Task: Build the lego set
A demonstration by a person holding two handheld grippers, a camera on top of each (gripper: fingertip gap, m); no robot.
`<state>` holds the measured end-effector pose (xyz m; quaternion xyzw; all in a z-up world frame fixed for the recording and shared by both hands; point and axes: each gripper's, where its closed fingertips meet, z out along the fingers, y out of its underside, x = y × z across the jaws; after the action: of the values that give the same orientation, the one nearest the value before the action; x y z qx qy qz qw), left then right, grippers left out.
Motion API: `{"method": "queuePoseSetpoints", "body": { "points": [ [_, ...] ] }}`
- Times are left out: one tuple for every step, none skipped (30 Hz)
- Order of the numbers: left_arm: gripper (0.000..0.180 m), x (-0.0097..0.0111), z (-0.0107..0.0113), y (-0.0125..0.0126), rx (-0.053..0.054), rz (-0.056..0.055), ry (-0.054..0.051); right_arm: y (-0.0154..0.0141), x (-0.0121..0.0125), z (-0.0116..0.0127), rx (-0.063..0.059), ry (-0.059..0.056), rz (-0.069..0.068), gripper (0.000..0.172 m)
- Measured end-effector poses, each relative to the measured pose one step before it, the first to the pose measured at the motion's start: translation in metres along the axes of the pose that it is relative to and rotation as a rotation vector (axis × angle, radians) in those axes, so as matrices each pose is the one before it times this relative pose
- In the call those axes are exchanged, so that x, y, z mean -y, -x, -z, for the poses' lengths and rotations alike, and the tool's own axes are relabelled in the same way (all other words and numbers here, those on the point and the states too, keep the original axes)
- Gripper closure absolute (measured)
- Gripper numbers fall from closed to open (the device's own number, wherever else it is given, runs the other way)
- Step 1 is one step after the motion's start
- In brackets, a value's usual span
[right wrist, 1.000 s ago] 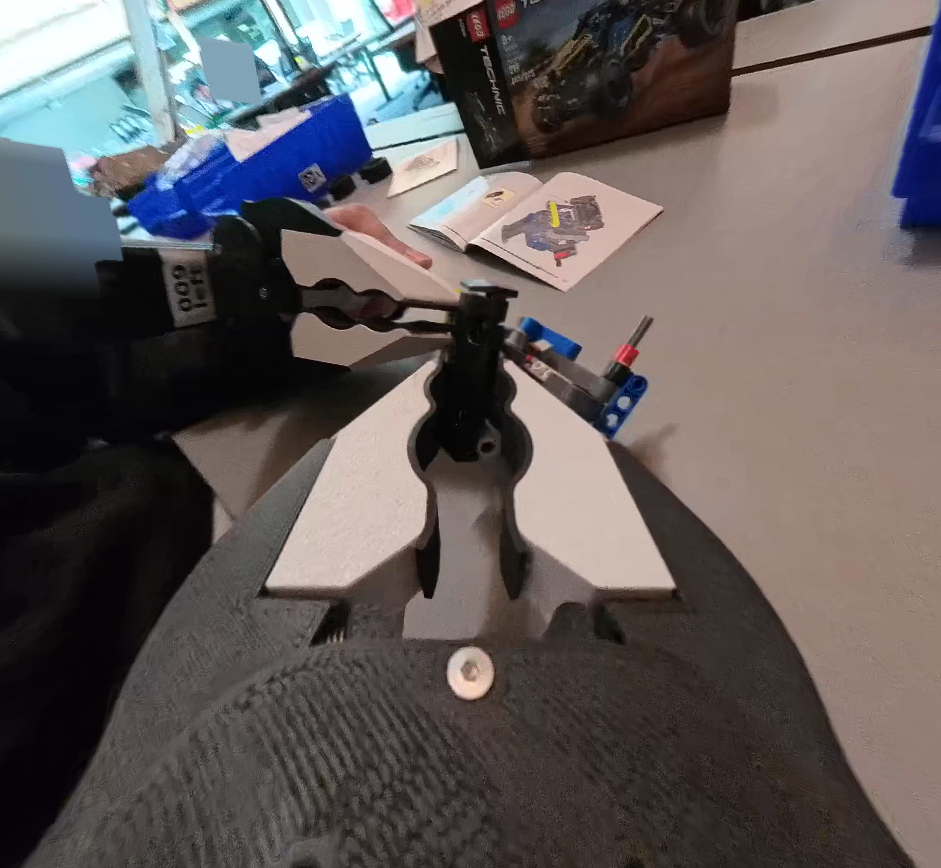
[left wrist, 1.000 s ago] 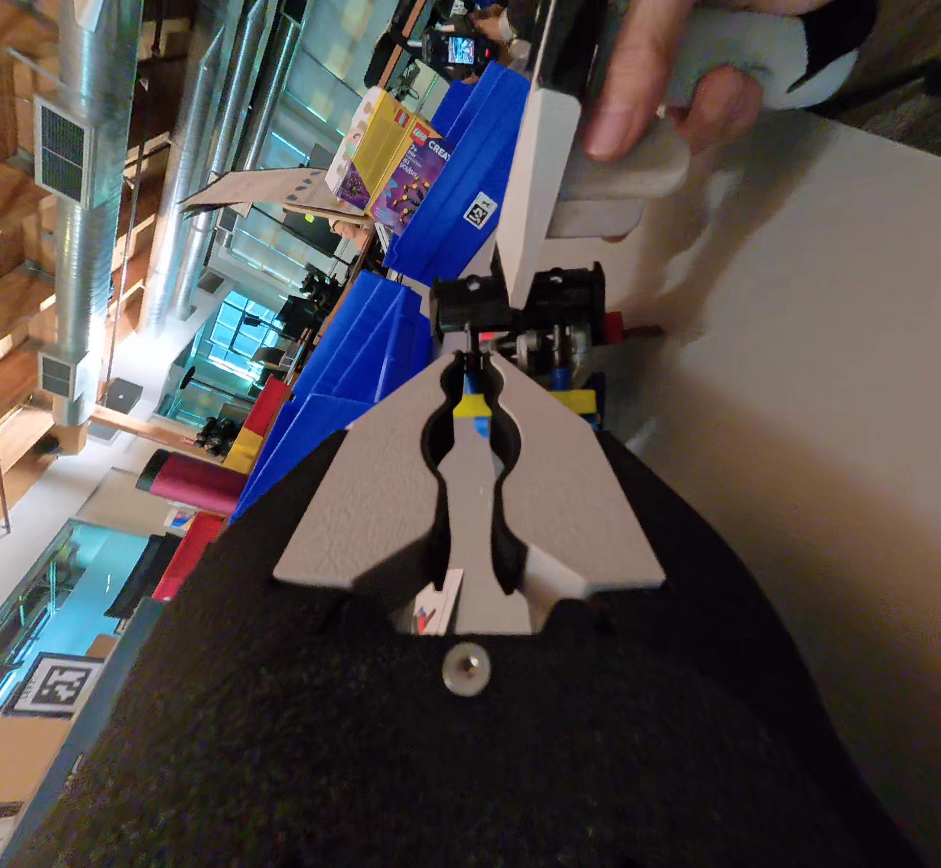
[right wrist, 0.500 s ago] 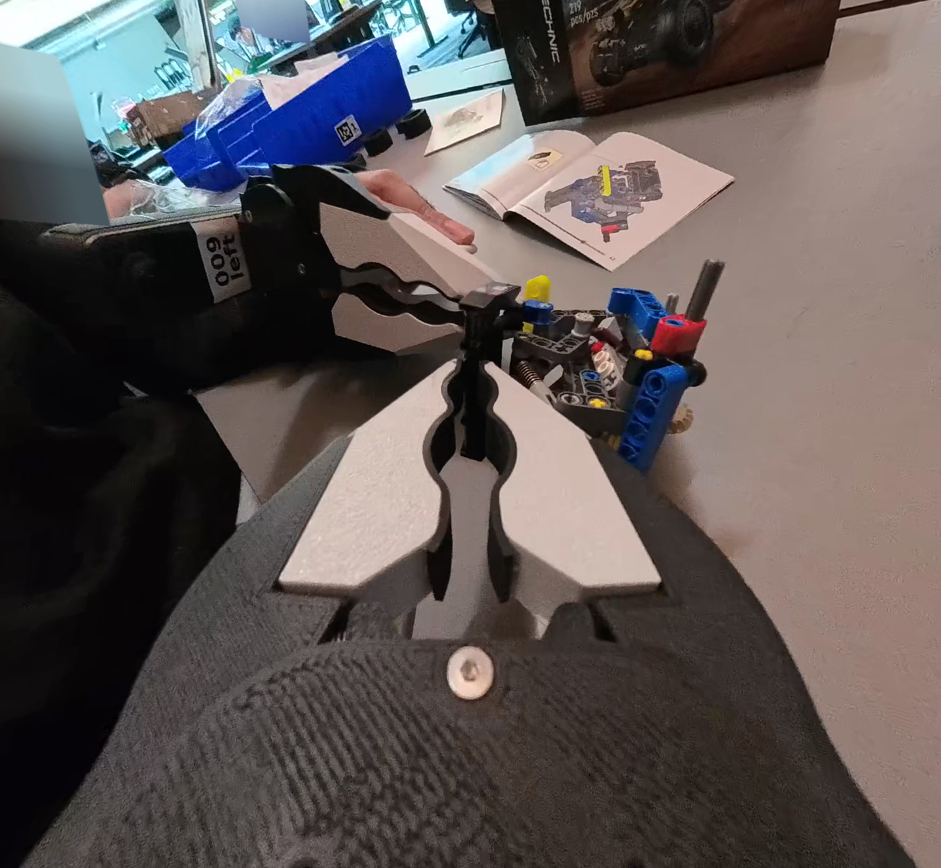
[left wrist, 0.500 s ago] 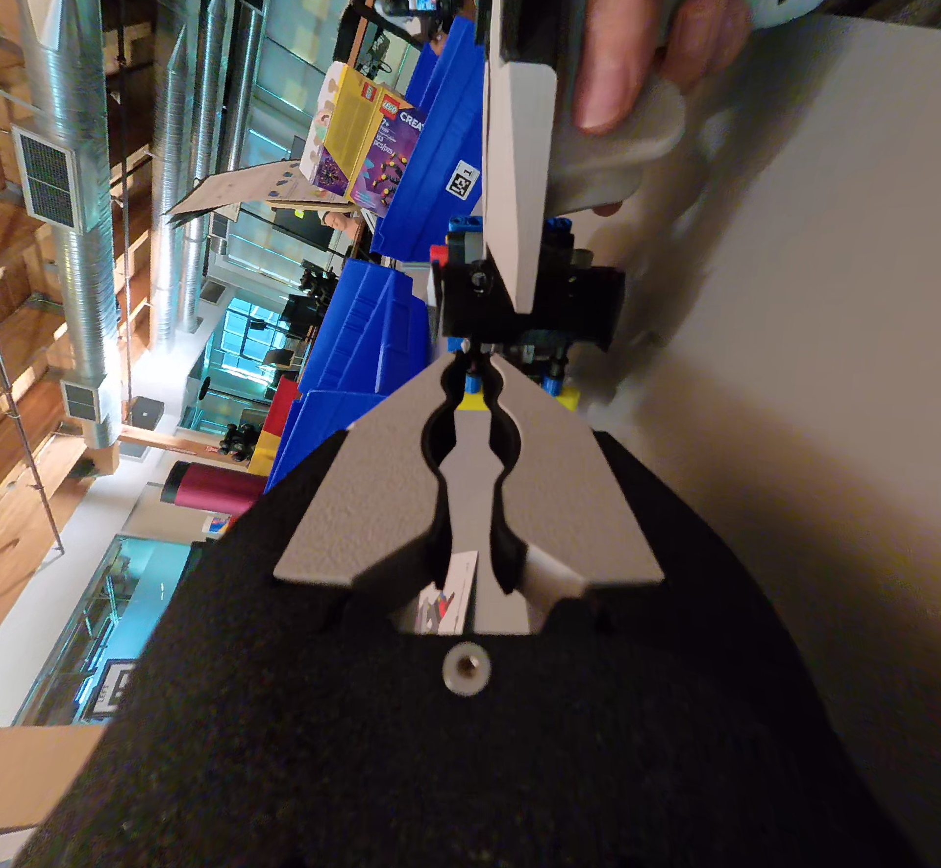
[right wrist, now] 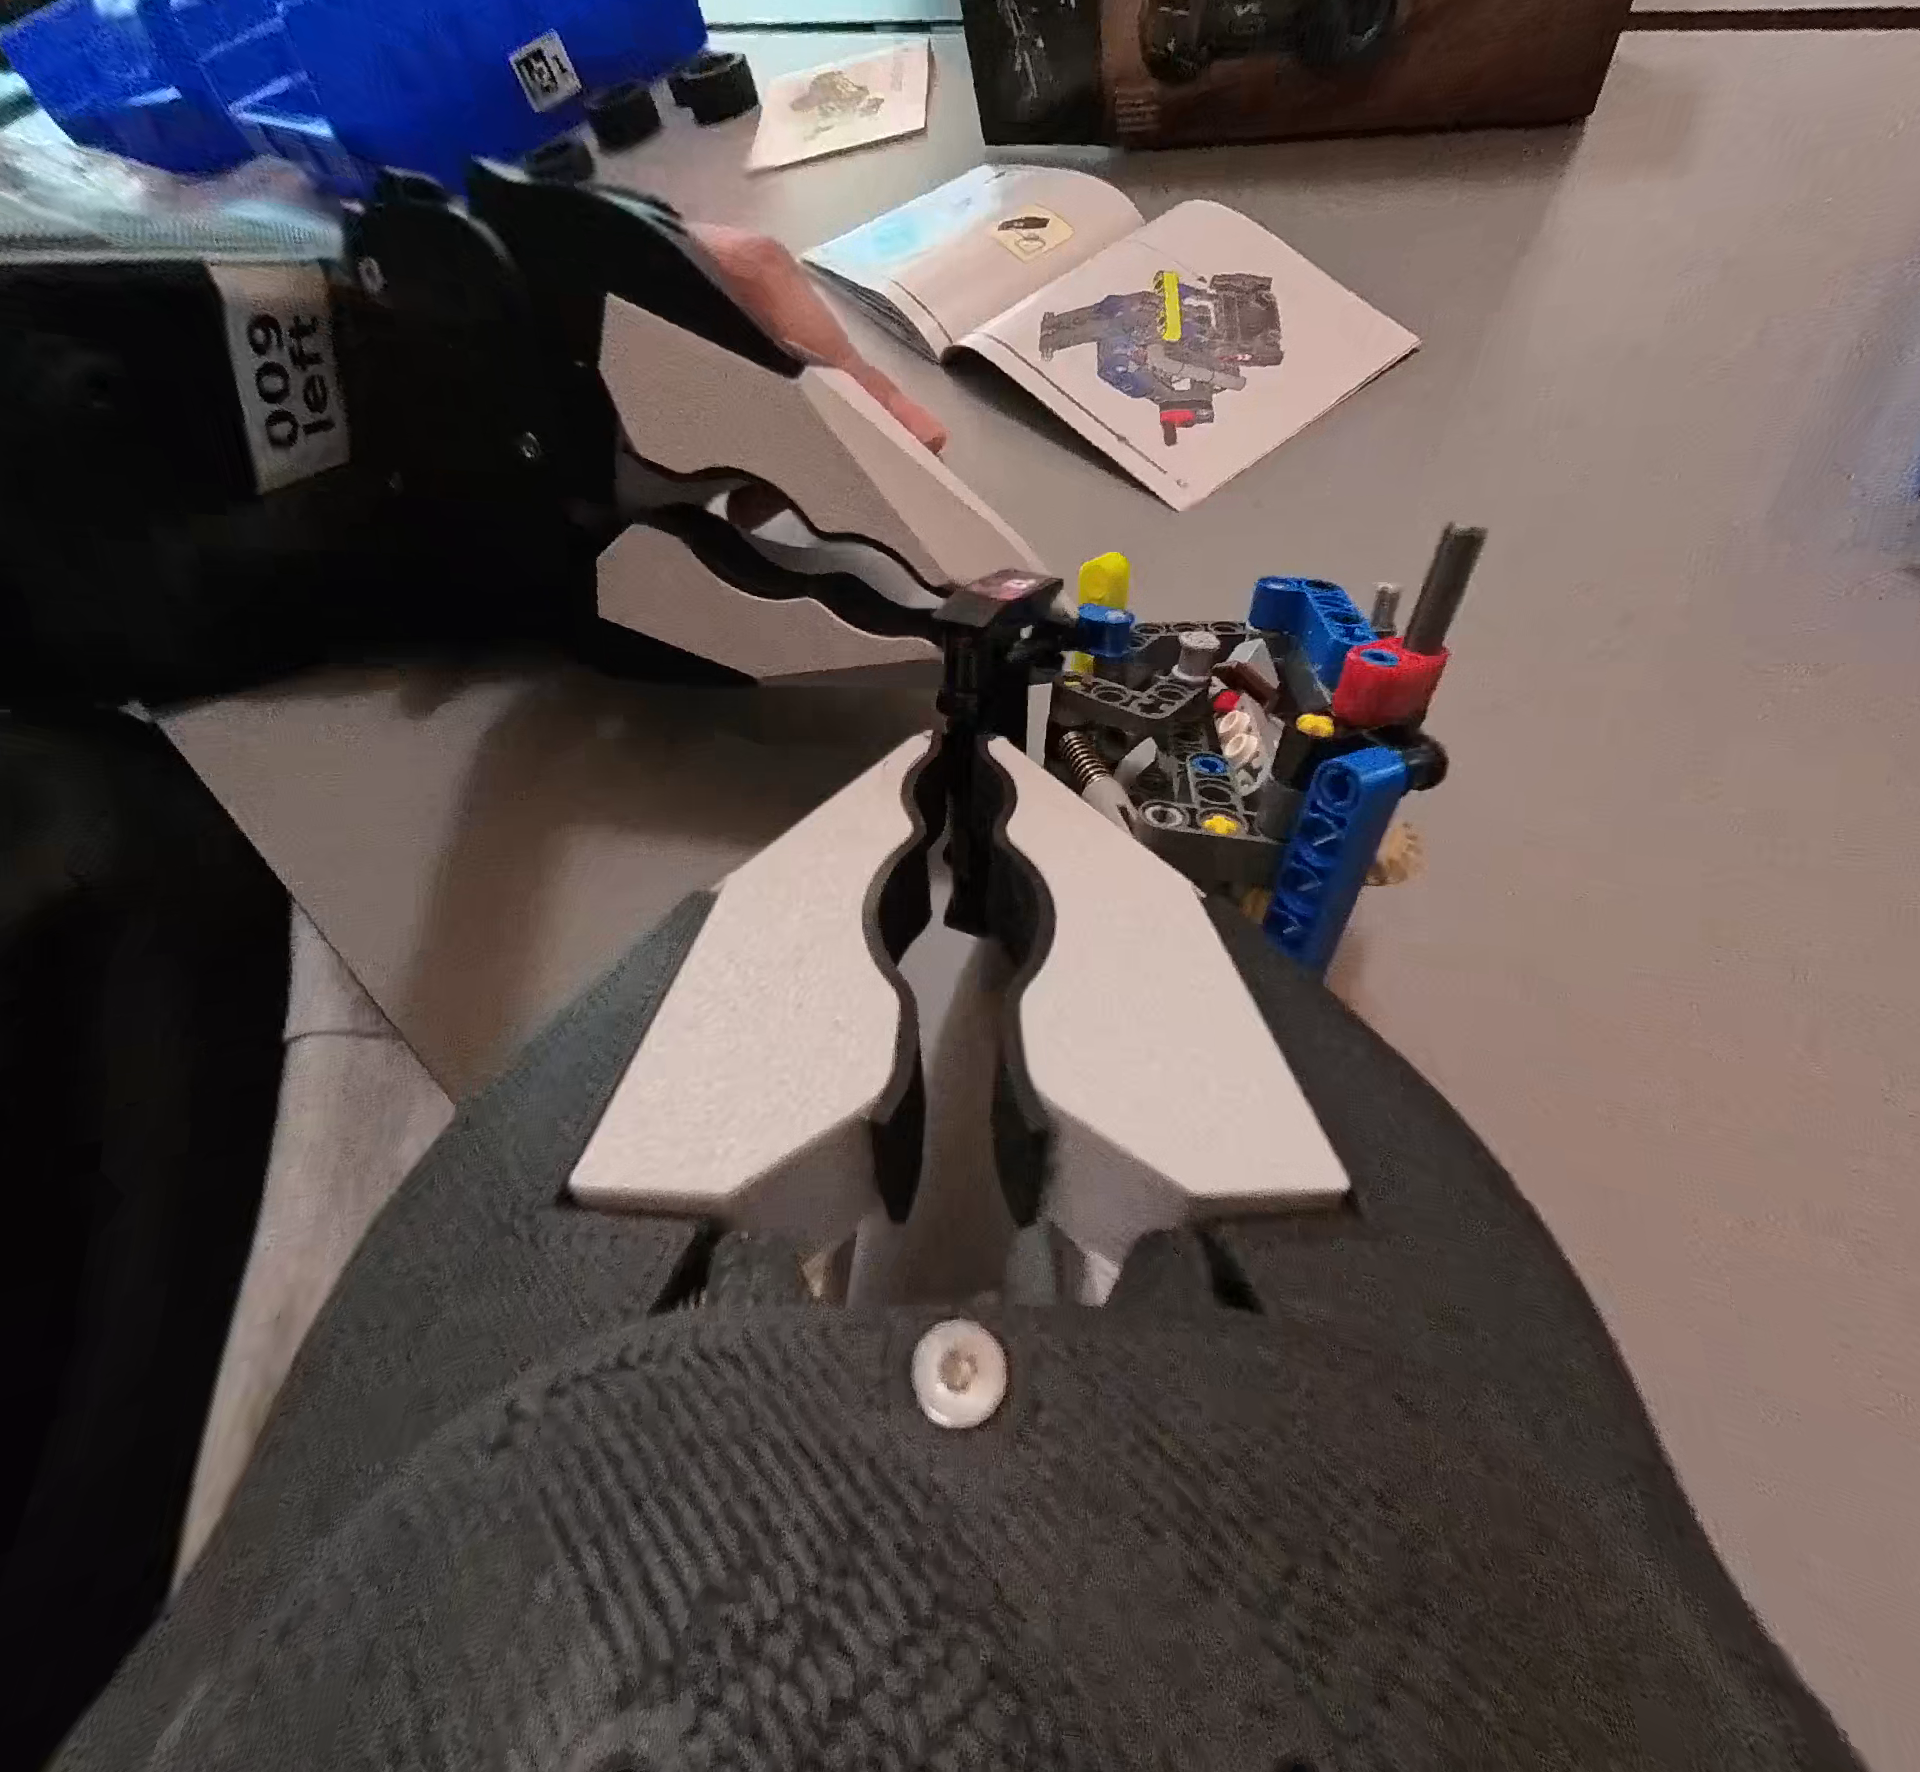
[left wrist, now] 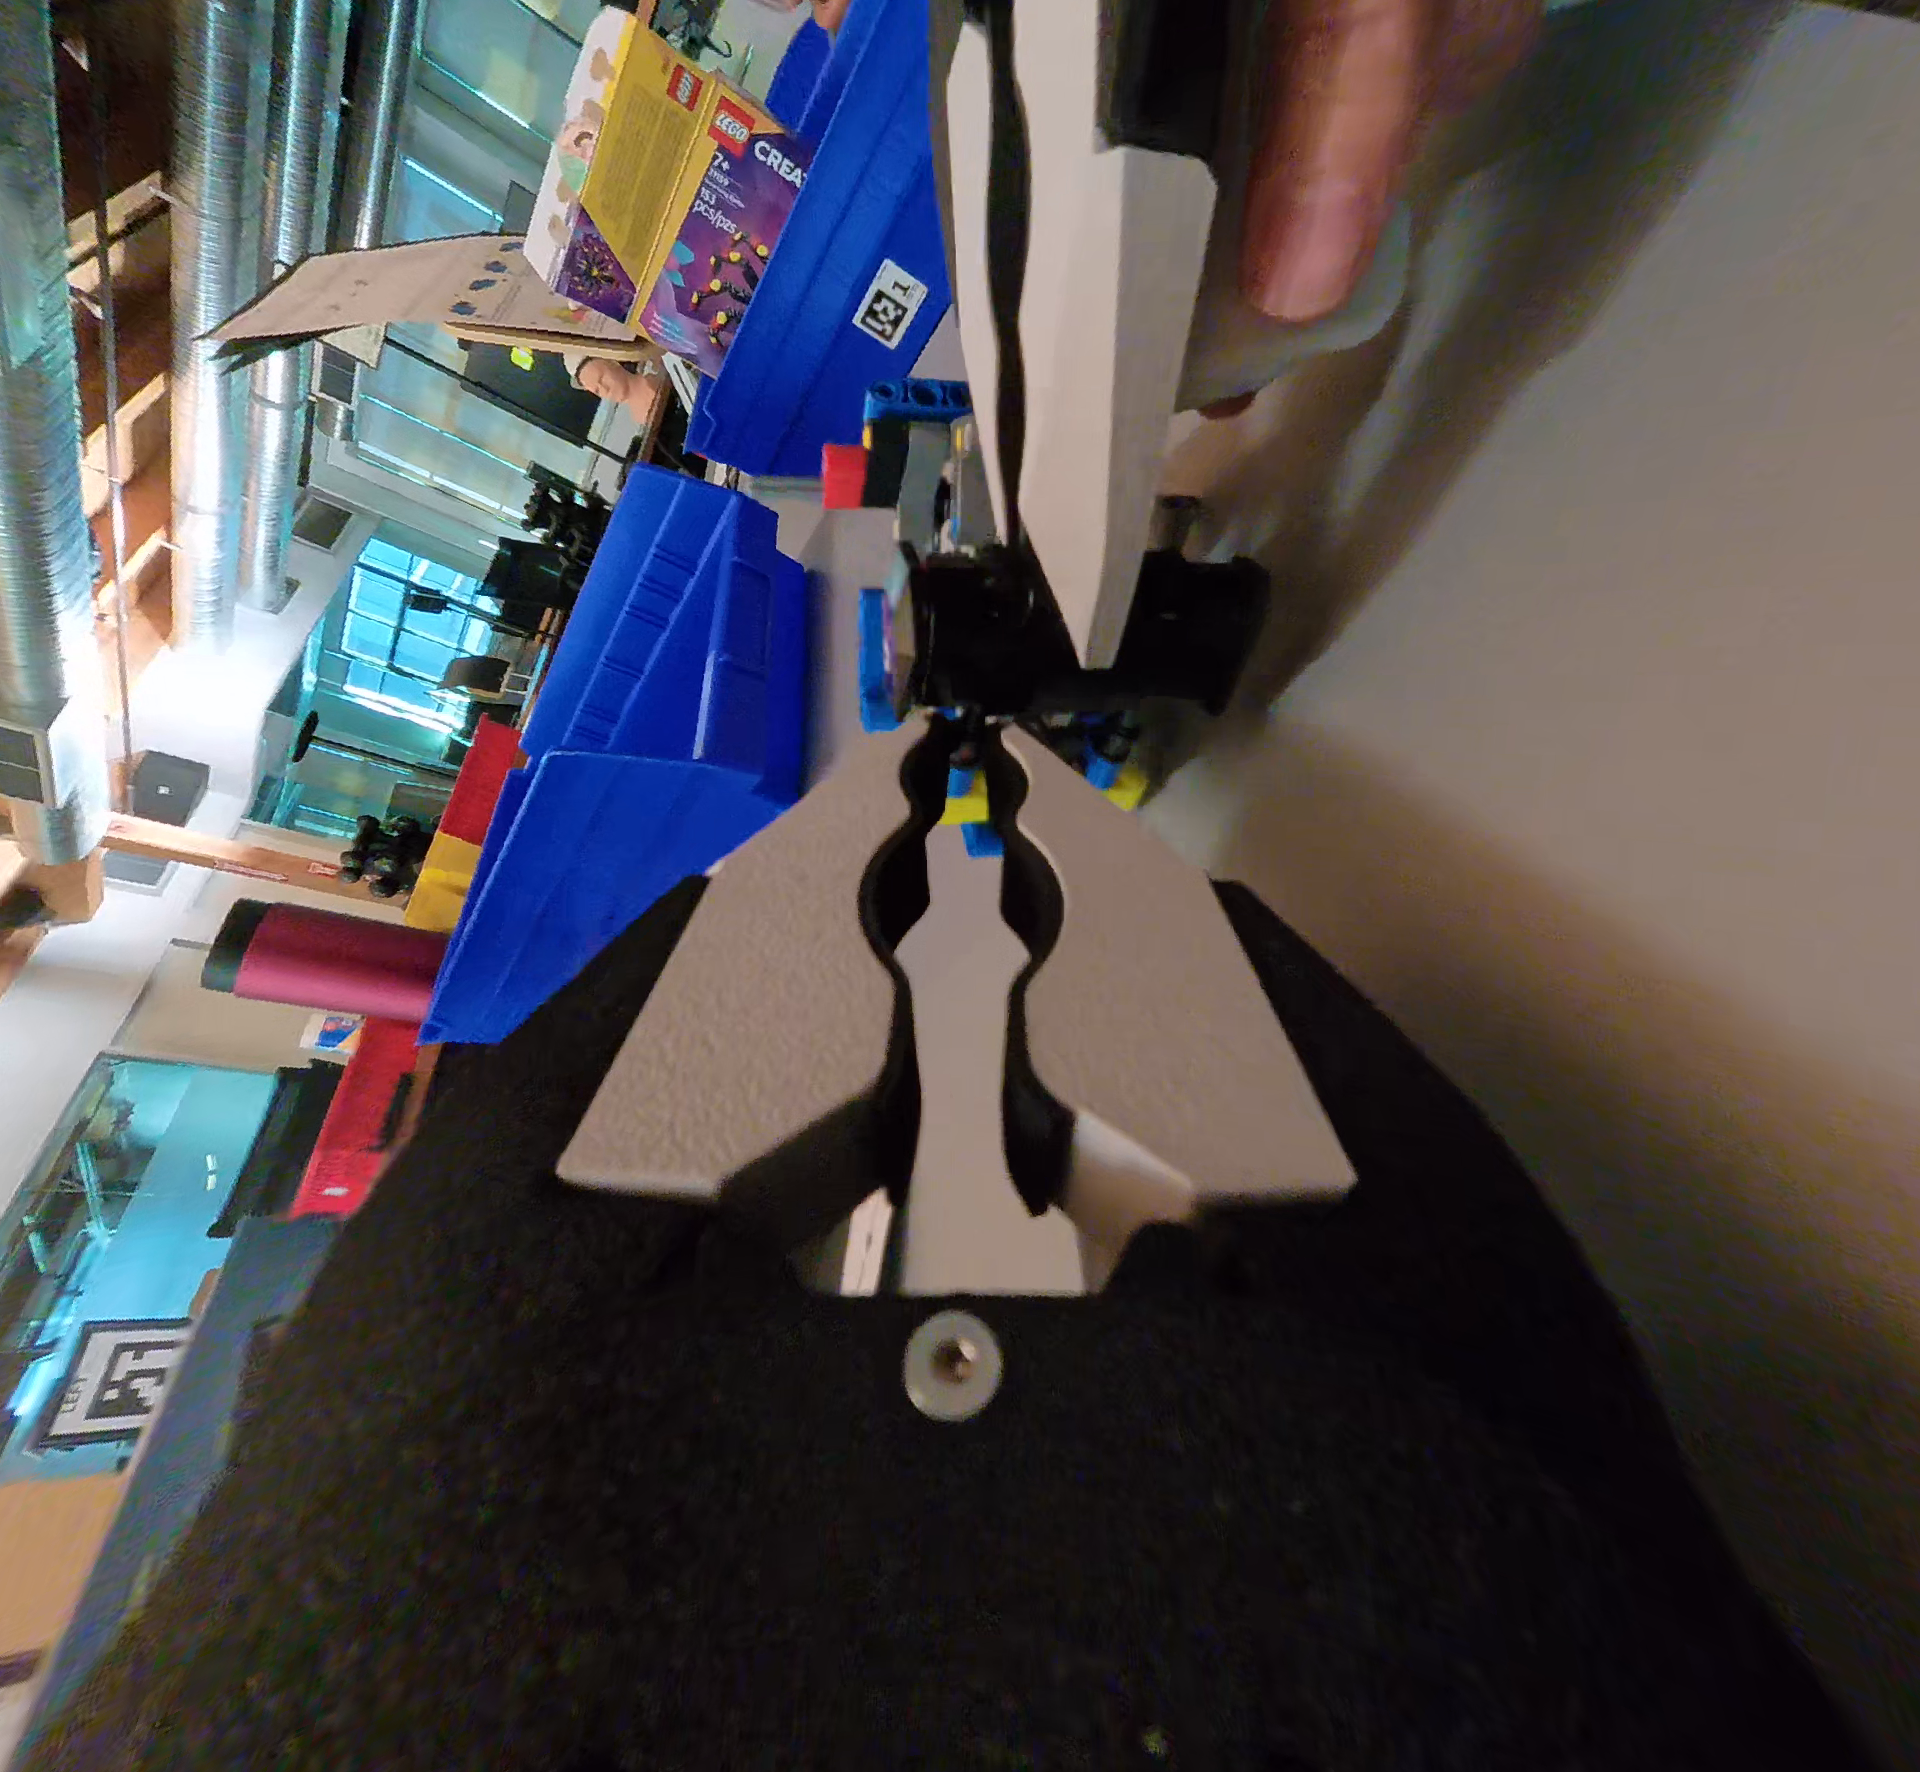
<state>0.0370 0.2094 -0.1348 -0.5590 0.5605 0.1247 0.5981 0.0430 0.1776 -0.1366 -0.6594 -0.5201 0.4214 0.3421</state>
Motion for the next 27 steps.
{"method": "queuePoseSetpoints", "body": {
  "points": [
    [0.176,0.00008,-0.00136,-0.00129,-0.0128,0.0340,-0.0101,-0.00115,-0.00259,-0.00078,-0.0170,0.0204,0.0300,0.171],
    [0.176,0.00100,0.00048,-0.00085,-0.0199,0.0237,-0.0159,0.00018,0.00050,0.00067,0.0003,-0.0054,0.0041,0.171],
    [0.175,0.00121,0.00221,-0.00024,-0.0263,0.0284,-0.0109,0.00145,0.00010,0.00065,0.0106,-0.0038,0.0004,0.172],
    [0.168,0.00139,0.00365,0.00326,-0.0111,0.0421,-0.0116,0.00081,0.00102,0.00032,0.0140,-0.0111,0.0015,0.171],
    [0.163,0.00315,0.00547,0.00660,0.0062,0.0542,-0.0286,0.00001,0.00086,0.00207,0.0017,-0.0127,-0.0038,0.171],
    [0.161,0.00343,0.00645,0.00708,0.0047,0.0675,-0.0376,-0.00123,-0.00232,0.00162,-0.0044,0.0031,-0.0038,0.171],
    [0.161,-0.00113,0.00569,0.01017,0.0223,0.0968,-0.0121,0.00012,-0.00273,0.00201,0.0029,0.0041,0.0078,0.171],
    [0.159,-0.00595,0.00303,0.00767,0.0066,0.1166,0.0202,0.00060,-0.00083,0.00211,0.0039,-0.0091,0.0064,0.172],
    [0.156,-0.00702,0.00057,-0.00218,-0.0540,0.1053,0.0348,0.00074,0.00062,0.00215,0.0072,-0.0188,-0.0076,0.172],
    [0.156,-0.00755,-0.00171,-0.00468,-0.0593,0.0809,0.0432,0.00183,0.00064,0.00187,0.0187,-0.0206,-0.0170,0.172],
    [0.155,-0.00646,-0.00298,-0.00226,-0.0324,0.0517,0.0406,0.00225,0.00124,0.00186,0.0243,-0.0220,-0.0164,0.172],
    [0.154,-0.00256,-0.00294,-0.00531,-0.0458,0.0228,0.0179,0.00038,0.00145,0.00196,0.0117,-0.0192,-0.0156,0.172],
    [0.153,-0.00068,-0.00278,-0.00809,-0.0566,0.0215,0.0111,-0.00068,0.00165,0.00165,0.0036,-0.0153,-0.0113,0.172],
    [0.150,-0.00097,-0.00318,-0.00332,-0.0264,0.0424,0.0189,0.00129,0.00125,0.00104,0.0126,-0.0107,-0.0034,0.172],
    [0.149,0.00044,-0.00286,-0.00338,-0.0257,0.0384,0.0111,0.00245,0.00051,0.00076,0.0166,-0.0060,0.0023,0.172],
    [0.149,0.00389,-0.00159,-0.00481,-0.0306,0.0258,-0.0159,0.00110,0.00062,-0.00032,0.0075,-0.0045,-0.0053,0.172],
    [0.150,0.00409,-0.00066,0.00005,0.0053,0.0219,-0.0217,0.00072,0.00060,-0.00067,0.0050,-0.0020,-0.0084,0.172],
    [0.153,0.00080,-0.00091,0.00338,0.0256,0.0162,-0.0035,0.00218,0.00088,-0.00107,0.0137,-0.0008,-0.0003,0.172],
    [0.153,-0.00071,-0.00130,-0.00078,-0.0035,0.0045,0.0009,0.00203,0.00129,-0.00101,0.0101,-0.0021,0.0015,0.171],
    [0.156,0.00071,-0.00140,-0.00141,-0.0066,0.0107,-0.0127,0.00026,0.00135,-0.00087,-0.0009,-0.0029,-0.0058,0.172],
    [0.159,0.00040,-0.00045,0.00002,0.0040,0.0125,-0.0028,-0.00074,0.00035,-0.00104,-0.0038,0.0018,-0.0097,0.172],
    [0.160,0.00066,-0.00046,-0.00428,-0.0247,0.0093,-0.0029,0.00037,-0.00092,-0.00108,0.0051,0.0085,-0.0051,0.172],
    [0.161,-0.00103,-0.00068,-0.00045,-0.0049,0.0268,0.0068,0.00167,-0.00083,-0.00077,0.0101,0.0055,-0.0012,0.172],
    [0.161,-0.00026,-0.00089,0.00135,0.0055,0.0341,0.0019,-0.00130,0.00001,-0.00076,-0.0096,-0.0005,-0.0081,0.172],
    [0.162,-0.00001,-0.00048,0.00128,0.0041,0.0391,0.0006,-0.00113,0.00049,-0.00094,-0.0070,-0.0024,-0.0133,0.172],
    [0.163,0.00048,-0.00019,0.00097,0.0004,0.0456,-0.0048,-0.00102,0.00104,-0.00026,-0.0045,-0.0080,-0.0126,0.172],
    [0.163,0.00178,-0.00076,0.00048,0.0065,0.0440,-0.0147,-0.00108,0.00238,0.00035,-0.0020,-0.0182,-0.0210,0.172]
  ]
}}
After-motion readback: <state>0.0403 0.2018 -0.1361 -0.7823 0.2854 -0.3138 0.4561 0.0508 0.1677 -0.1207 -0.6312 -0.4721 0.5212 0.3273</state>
